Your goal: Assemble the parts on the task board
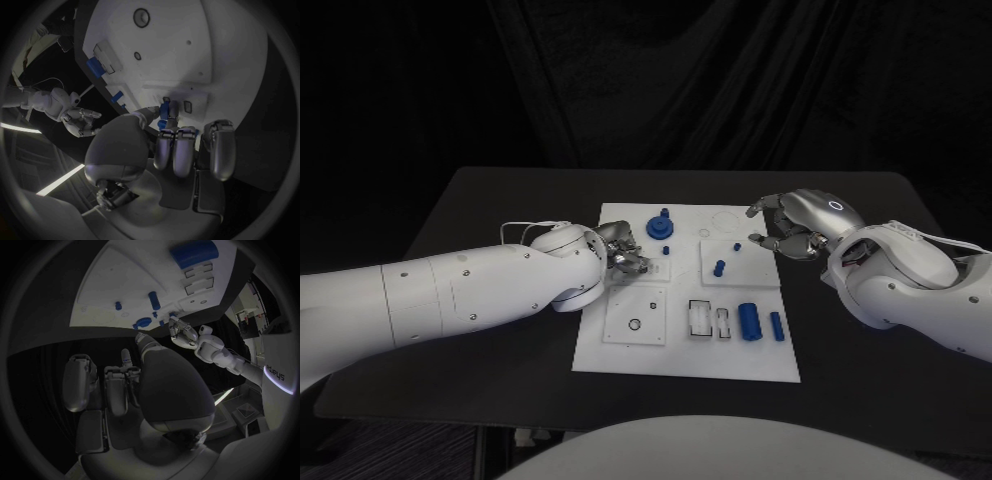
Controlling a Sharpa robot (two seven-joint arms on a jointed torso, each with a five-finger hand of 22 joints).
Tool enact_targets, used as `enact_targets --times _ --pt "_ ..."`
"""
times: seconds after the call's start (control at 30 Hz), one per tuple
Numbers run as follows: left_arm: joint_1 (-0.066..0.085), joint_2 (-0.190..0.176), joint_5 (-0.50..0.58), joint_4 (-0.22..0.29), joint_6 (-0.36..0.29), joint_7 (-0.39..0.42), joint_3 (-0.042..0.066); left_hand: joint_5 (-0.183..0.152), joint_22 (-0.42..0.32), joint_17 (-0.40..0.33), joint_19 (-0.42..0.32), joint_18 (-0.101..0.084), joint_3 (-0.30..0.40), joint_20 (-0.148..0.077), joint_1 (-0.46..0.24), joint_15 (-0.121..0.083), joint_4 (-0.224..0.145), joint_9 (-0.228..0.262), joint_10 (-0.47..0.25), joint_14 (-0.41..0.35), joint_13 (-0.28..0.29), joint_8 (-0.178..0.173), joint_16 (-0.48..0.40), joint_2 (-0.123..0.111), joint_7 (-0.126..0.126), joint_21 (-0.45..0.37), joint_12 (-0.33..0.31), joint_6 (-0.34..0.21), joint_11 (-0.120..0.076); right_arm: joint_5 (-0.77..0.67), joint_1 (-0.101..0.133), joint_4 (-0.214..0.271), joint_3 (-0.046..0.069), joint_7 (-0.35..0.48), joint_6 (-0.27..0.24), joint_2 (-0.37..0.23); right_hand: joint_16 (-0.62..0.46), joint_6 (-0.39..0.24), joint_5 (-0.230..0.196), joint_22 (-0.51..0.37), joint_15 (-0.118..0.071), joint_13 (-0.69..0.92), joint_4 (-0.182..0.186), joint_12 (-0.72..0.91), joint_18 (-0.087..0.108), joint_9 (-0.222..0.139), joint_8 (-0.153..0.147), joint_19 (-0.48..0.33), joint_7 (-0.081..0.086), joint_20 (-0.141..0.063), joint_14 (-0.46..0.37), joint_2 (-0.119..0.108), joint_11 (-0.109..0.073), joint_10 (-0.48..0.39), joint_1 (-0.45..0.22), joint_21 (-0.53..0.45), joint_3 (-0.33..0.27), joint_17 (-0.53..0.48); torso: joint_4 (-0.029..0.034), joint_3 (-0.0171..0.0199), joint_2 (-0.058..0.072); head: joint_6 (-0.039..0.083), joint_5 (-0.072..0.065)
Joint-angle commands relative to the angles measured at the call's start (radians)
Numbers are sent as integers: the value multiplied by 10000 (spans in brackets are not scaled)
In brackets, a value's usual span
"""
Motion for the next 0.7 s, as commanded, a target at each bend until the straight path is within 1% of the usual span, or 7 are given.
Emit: enact_targets --times 0.03,0.17,0.23,0.33,0.57,0.7 --pt "-93 -4 13 -52 165 57 -47 -60 2154 2630 312 -98 -9 -88 -107 -58 50 -16 1058 1057 2625 54 25 -22 -644 44 -6 691 -68 81 -20 -5 6 -174 93 -7 6 37 52 1820 -31 2006 1 -43 207 -8 62 -69 2 -6 1029 39 -43 521 46 -35 57 2610 -3 -9 -1 1 26" --pt "-109 18 13 -104 145 109 -47 -90 2150 2630 307 -96 -24 -91 -120 -60 76 6 1058 1057 2625 62 25 -16 -648 31 -6 696 -69 88 -21 -14 6 -174 106 -6 6 37 52 1820 -31 2006 1 -43 207 -8 62 -69 2 -6 1029 39 -43 521 46 -35 57 2610 4 -23 -2 1 38" --pt "-123 25 13 -123 145 130 -47 -109 2149 2630 306 -95 -32 -92 -122 -60 84 20 1058 1057 2625 67 25 -18 -650 29 -6 695 -71 90 -21 -15 6 -172 110 -7 6 37 52 1820 -31 2006 1 -43 207 -8 62 -69 2 -6 1029 39 -43 521 46 -35 57 2610 3 -24 -3 1 34" --pt "-147 6 13 -115 210 132 -47 -148 2144 2630 299 -91 -52 -94 -121 -61 90 49 1058 1057 2625 77 25 -33 -656 13 -6 692 -73 92 -22 -18 6 -173 119 -11 6 37 52 1820 -31 2006 1 -43 207 -8 62 -69 2 -6 1029 39 -43 521 46 -35 57 2610 -6 -13 -20 1 29" --pt "-179 -133 13 54 345 87 -47 -177 2143 2630 296 -90 -68 -96 -91 -64 69 94 1058 1057 2625 93 25 -62 -671 7 -6 684 -82 94 -23 -23 6 -187 158 -20 -8 48 51 1814 -28 2008 7 -41 211 -13 70 -77 6 -5 1024 41 -40 523 42 -55 59 2596 -3 -2 -24 1 11" --pt "-186 -181 13 98 409 65 -47 -187 2142 2630 295 -89 -79 -97 -90 -65 68 110 1058 1057 2625 102 25 -74 -671 4 -6 689 -83 94 -25 -29 6 -198 192 -16 -8 48 51 1814 -28 2008 7 -41 211 -13 70 -77 6 -5 1024 41 -40 523 42 -55 59 2596 -2 -4 -23 1 31"
